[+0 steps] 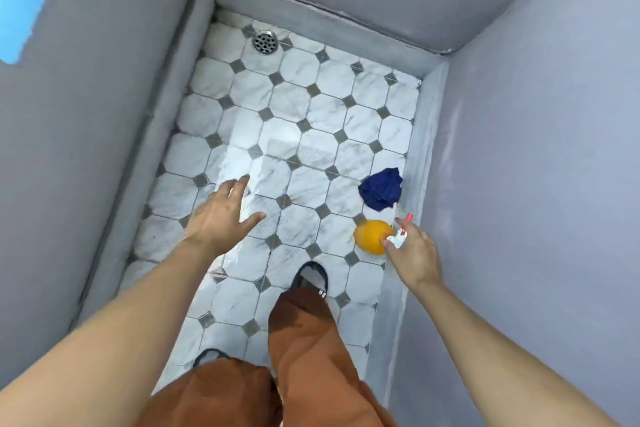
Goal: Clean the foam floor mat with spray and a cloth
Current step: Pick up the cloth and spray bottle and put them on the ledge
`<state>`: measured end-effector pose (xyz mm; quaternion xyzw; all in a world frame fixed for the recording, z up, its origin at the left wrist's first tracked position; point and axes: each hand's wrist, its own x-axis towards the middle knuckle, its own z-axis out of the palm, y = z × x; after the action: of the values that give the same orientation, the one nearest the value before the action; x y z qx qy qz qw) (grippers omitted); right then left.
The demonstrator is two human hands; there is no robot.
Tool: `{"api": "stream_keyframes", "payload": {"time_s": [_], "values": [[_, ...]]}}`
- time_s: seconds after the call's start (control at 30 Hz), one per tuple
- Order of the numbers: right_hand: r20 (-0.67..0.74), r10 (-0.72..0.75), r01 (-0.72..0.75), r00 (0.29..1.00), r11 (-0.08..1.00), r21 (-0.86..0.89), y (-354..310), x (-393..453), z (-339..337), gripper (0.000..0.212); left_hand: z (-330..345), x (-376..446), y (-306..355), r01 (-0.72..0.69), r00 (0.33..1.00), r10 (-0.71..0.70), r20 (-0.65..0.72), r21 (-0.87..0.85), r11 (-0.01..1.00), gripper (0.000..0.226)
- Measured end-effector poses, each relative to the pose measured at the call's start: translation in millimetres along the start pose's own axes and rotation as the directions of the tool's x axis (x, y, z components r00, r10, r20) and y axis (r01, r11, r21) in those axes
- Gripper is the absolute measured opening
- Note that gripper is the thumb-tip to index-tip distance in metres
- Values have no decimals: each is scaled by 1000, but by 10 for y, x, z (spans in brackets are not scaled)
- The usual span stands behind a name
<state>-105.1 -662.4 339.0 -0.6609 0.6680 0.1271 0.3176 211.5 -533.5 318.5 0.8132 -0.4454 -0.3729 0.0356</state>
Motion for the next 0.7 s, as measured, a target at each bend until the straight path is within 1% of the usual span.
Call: {"api": "stream_keyframes", "payload": {"time_s": [0.03, 0.13, 0.2, 0.3, 0.4, 0.47, 0.5, 0.6, 0.67, 0.7], "values": [[-7, 31, -30, 1000, 999, 39, 101, 21, 12, 62, 17, 126, 123, -15, 1000, 15, -1, -1, 1000, 79], [-26, 184, -176, 983, 966, 190, 404, 112, 47, 73, 196, 536, 560, -50, 998, 49, 40, 13, 999, 74], [15, 248, -243, 969, 934, 262, 546, 169, 130, 75, 355, 751, 792, -80, 994, 77, 83, 29, 996, 68], [122, 352, -372, 928, 858, 354, 787, 294, 420, 72, 662, 1126, 1065, -162, 970, 140, 197, 99, 982, 51], [142, 426, -446, 893, 799, 404, 968, 495, 832, 76, 1033, 1586, 1250, -271, 941, 217, 261, 191, 944, 41], [88, 433, -426, 897, 793, 435, 1106, 714, 1167, 80, 1320, 1932, 1338, -301, 935, 248, 252, 199, 933, 38], [39, 423, -387, 905, 785, 483, 1148, 811, 1318, 82, 1465, 2091, 1359, -323, 929, 270, 254, 200, 925, 38], [-162, 365, -195, 917, 763, 617, 1217, 1124, 1653, 88, 1869, 2571, 1432, -413, 898, 337, 282, 275, 868, 37], [-281, 358, -89, 890, 742, 664, 1260, 1313, 1786, 82, 2162, 2876, 1519, -409, 903, 337, 267, 295, 863, 36], [-354, 358, -33, 864, 742, 670, 1252, 1391, 1815, 73, 2282, 2998, 1569, -403, 906, 336, 256, 287, 869, 35]]}}
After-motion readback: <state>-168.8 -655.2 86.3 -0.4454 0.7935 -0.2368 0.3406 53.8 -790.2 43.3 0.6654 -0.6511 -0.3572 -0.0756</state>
